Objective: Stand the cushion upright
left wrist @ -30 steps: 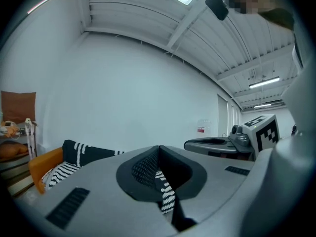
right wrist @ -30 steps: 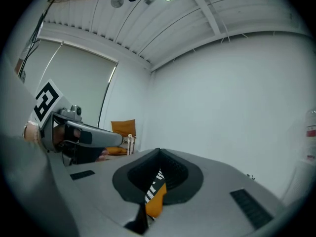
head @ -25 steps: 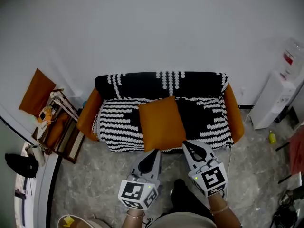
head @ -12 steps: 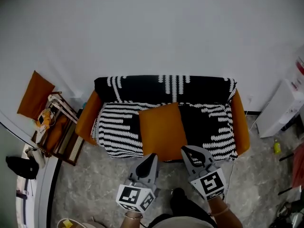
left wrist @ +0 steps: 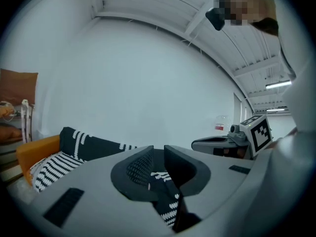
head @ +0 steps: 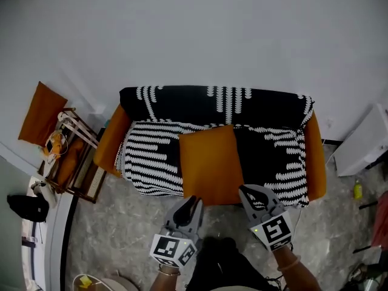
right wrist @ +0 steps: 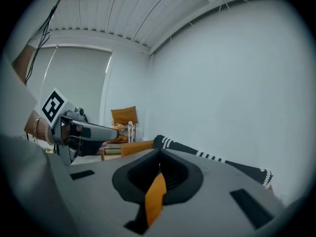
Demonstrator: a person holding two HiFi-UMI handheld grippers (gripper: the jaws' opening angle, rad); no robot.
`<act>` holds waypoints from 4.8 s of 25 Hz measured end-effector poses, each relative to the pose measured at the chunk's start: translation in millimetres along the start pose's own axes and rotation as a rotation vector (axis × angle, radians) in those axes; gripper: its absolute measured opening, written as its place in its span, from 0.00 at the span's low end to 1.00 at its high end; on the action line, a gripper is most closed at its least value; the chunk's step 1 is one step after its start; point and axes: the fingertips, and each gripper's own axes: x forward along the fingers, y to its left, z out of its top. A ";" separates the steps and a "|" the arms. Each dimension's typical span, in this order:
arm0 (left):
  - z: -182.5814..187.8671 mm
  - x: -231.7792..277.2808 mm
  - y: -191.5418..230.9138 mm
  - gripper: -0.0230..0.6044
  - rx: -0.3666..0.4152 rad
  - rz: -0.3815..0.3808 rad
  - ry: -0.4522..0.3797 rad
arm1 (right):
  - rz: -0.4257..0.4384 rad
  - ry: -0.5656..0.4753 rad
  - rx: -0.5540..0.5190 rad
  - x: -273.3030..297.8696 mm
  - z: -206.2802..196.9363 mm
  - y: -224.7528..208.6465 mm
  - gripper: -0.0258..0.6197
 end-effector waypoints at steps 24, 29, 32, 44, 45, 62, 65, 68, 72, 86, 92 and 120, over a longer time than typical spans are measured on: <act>-229.4 81.9 175.5 0.32 -0.093 0.057 0.250 | 0.032 0.274 0.010 139.6 -238.0 -45.2 0.20; -280.4 85.4 206.5 0.33 -0.100 0.087 0.303 | 0.038 0.317 0.007 154.5 -289.6 -41.2 0.22; -310.3 86.5 228.5 0.34 -0.122 0.116 0.334 | 0.023 0.347 0.037 163.7 -323.9 -40.2 0.23; -427.8 86.1 289.3 0.40 -0.174 0.165 0.500 | -0.001 0.493 0.063 187.0 -452.8 -43.7 0.27; -437.8 85.6 292.9 0.41 -0.176 0.168 0.516 | 0.003 0.505 0.058 188.2 -462.0 -44.0 0.27; -576.2 78.1 337.7 0.44 -0.198 0.176 0.777 | 0.023 0.773 0.041 184.4 -599.9 -52.3 0.35; -587.4 86.6 337.8 0.44 -0.209 0.166 0.791 | 0.018 0.792 0.058 189.6 -609.8 -56.3 0.35; -589.7 94.7 331.6 0.31 -0.172 0.130 0.818 | 0.029 0.822 0.066 195.4 -611.3 -53.0 0.29; -582.8 92.3 329.4 0.26 -0.174 0.119 0.822 | 0.020 0.852 0.068 196.5 -607.1 -49.1 0.23; -515.1 83.0 319.4 0.15 -0.202 0.119 0.775 | -0.040 0.856 0.101 186.6 -556.4 -49.3 0.12; -464.2 77.9 317.2 0.14 -0.225 0.128 0.721 | -0.057 0.823 0.146 180.9 -521.1 -45.3 0.11; -187.6 154.5 322.8 0.12 -0.269 0.141 0.334 | -0.213 0.474 0.214 201.0 -268.5 -128.0 0.07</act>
